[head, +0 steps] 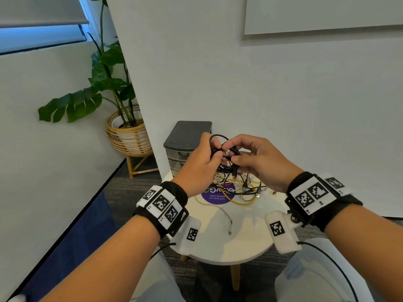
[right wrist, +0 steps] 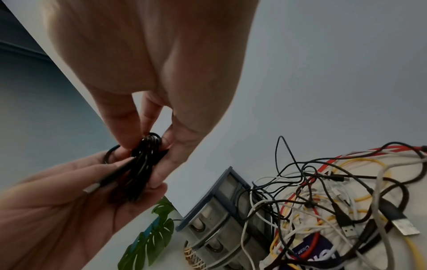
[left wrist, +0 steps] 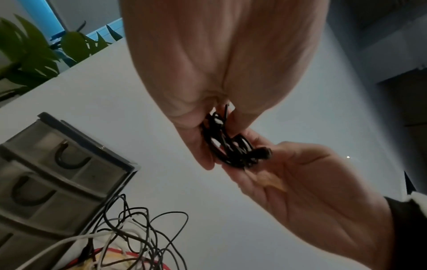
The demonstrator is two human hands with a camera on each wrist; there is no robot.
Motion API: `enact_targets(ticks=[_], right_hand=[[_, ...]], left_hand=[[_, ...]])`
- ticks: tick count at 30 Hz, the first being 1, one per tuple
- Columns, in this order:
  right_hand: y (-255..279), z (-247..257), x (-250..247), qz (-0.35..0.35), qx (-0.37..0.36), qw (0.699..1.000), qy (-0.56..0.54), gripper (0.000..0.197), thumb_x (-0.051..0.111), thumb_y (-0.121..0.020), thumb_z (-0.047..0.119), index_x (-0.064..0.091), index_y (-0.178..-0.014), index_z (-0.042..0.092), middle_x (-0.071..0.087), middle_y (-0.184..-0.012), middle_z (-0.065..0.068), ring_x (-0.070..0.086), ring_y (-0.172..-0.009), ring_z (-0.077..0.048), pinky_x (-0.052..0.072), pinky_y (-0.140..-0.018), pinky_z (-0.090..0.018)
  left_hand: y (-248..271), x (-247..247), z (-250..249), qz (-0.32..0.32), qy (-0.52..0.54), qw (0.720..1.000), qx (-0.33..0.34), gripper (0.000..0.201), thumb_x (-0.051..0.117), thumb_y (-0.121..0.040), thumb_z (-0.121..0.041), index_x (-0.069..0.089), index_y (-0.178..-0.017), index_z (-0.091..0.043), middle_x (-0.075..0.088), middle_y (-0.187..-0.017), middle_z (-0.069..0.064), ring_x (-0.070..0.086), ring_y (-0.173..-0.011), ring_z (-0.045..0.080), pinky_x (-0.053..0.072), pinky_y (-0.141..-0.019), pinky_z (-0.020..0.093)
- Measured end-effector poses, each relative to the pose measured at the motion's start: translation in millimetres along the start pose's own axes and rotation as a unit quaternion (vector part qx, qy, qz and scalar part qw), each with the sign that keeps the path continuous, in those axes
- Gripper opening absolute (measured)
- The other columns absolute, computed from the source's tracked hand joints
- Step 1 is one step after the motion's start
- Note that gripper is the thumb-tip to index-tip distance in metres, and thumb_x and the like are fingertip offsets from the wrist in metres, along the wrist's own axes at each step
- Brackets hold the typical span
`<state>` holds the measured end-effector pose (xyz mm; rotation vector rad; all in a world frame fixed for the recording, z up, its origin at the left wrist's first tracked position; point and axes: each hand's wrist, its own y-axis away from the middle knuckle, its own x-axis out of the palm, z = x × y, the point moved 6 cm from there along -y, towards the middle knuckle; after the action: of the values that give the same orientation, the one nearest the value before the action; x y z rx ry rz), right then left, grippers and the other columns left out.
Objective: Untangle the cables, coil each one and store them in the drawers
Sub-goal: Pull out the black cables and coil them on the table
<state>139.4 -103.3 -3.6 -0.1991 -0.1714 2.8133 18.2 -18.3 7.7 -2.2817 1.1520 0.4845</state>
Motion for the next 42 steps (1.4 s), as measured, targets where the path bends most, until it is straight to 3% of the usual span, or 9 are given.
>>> enact_targets(ticks=[5, 8, 16, 21, 26, 29, 32, 36, 42], right_hand=[[-0.1, -7.4, -0.2, -0.002, 0.021, 0.998, -0.057, 0.043, 0.052, -0.087, -0.017, 0.057, -0.116, 0.015, 0.06, -0.109, -0.011, 0.072, -0.093, -0.028, 0.057, -0.091, -0.048], [-2.0, -11.8, 4.3, -0.022, 0.017, 1.0, -0.002, 0.038, 0.06, -0.089, -0.013, 0.056, -0.114, 0.015, 0.064, -0.104, -0.011, 0.074, -0.091, -0.031, 0.058, -0.092, -0.053], [6.2, -43.0, 22.4, -0.051, 0.042, 0.997, 0.03, 0.021, 0.062, -0.093, -0.009, 0.06, -0.104, 0.009, 0.064, -0.085, -0.009, 0.076, -0.088, -0.03, 0.062, -0.067, -0.037], [0.1, -42.5, 24.2, -0.024, 0.041, 0.984, 0.17, 0.032, 0.063, -0.089, -0.006, 0.063, -0.1, 0.024, 0.066, -0.095, -0.002, 0.068, -0.078, -0.017, 0.058, -0.07, -0.036], [-7.7, -3.3, 13.8, -0.187, -0.002, 0.966, 0.179, 0.019, 0.07, -0.091, 0.037, 0.058, -0.097, 0.024, 0.064, -0.075, 0.002, 0.06, -0.063, -0.015, 0.048, -0.06, -0.03], [-18.1, 1.9, 33.9, -0.15, 0.025, 0.963, 0.221, 0.044, 0.075, -0.082, 0.05, 0.048, -0.104, 0.023, 0.07, -0.072, 0.0, 0.068, -0.058, -0.02, 0.054, -0.058, -0.034], [-25.6, -0.9, 40.5, -0.126, 0.038, 0.968, 0.213, 0.04, 0.077, -0.084, 0.025, 0.045, -0.108, 0.019, 0.073, -0.081, -0.006, 0.072, -0.058, -0.021, 0.058, -0.052, -0.03], [-29.8, -4.3, 38.5, -0.026, 0.069, 0.967, 0.243, 0.036, 0.073, -0.088, 0.004, 0.053, -0.115, 0.018, 0.074, -0.077, -0.007, 0.075, -0.064, -0.017, 0.06, -0.064, -0.029], [-21.0, -18.2, 41.4, 0.085, 0.014, 0.914, 0.395, 0.03, 0.064, -0.096, 0.007, 0.057, -0.119, 0.025, 0.075, -0.078, 0.005, 0.07, -0.07, -0.003, 0.052, -0.07, -0.021]], left_hand=[[0.7, 0.3, 10.7, -0.002, 0.061, 0.995, -0.075, 0.021, 0.044, -0.107, -0.011, 0.035, -0.122, -0.022, 0.057, -0.116, 0.005, 0.067, -0.103, 0.027, 0.06, -0.088, 0.045], [0.6, 0.4, 15.8, -0.032, 0.119, 0.987, -0.105, 0.033, 0.044, -0.107, -0.005, 0.033, -0.132, -0.024, 0.055, -0.127, 0.004, 0.061, -0.109, 0.012, 0.06, -0.088, 0.03], [-1.6, -12.3, 23.1, -0.133, 0.319, 0.922, -0.175, 0.052, 0.045, -0.097, 0.012, 0.048, -0.138, -0.02, 0.054, -0.11, 0.005, 0.055, -0.106, 0.015, 0.048, -0.107, 0.038], [4.3, -13.6, 29.5, -0.128, 0.334, 0.916, -0.181, 0.043, 0.038, -0.098, 0.008, 0.065, -0.126, -0.011, 0.054, -0.075, -0.003, 0.049, -0.066, 0.009, 0.048, -0.072, 0.022], [1.5, -17.6, 34.4, -0.135, 0.305, 0.926, -0.175, 0.037, 0.036, -0.109, -0.017, 0.069, -0.125, -0.016, 0.05, -0.078, 0.004, 0.053, -0.07, 0.01, 0.047, -0.083, 0.028], [-1.4, -11.8, 31.7, -0.115, 0.277, 0.94, -0.164, 0.037, 0.036, -0.109, -0.019, 0.069, -0.125, -0.025, 0.067, -0.108, 0.009, 0.068, -0.099, 0.01, 0.056, -0.093, 0.033], [-0.8, -11.7, 28.5, -0.106, 0.254, 0.948, -0.157, 0.035, 0.038, -0.109, -0.01, 0.063, -0.132, -0.019, 0.065, -0.097, 0.003, 0.066, -0.069, 0.0, 0.058, -0.063, 0.025], [3.3, -21.8, 38.9, -0.067, 0.15, 0.976, -0.14, 0.032, 0.045, -0.107, -0.009, 0.064, -0.127, -0.024, 0.061, -0.09, 0.005, 0.055, -0.073, 0.008, 0.053, -0.076, 0.027], [10.8, -31.5, 67.4, -0.031, 0.033, 0.986, -0.162, 0.029, 0.051, -0.106, -0.016, 0.07, -0.127, -0.021, 0.066, -0.084, -0.003, 0.057, -0.073, 0.009, 0.056, -0.078, 0.037]])
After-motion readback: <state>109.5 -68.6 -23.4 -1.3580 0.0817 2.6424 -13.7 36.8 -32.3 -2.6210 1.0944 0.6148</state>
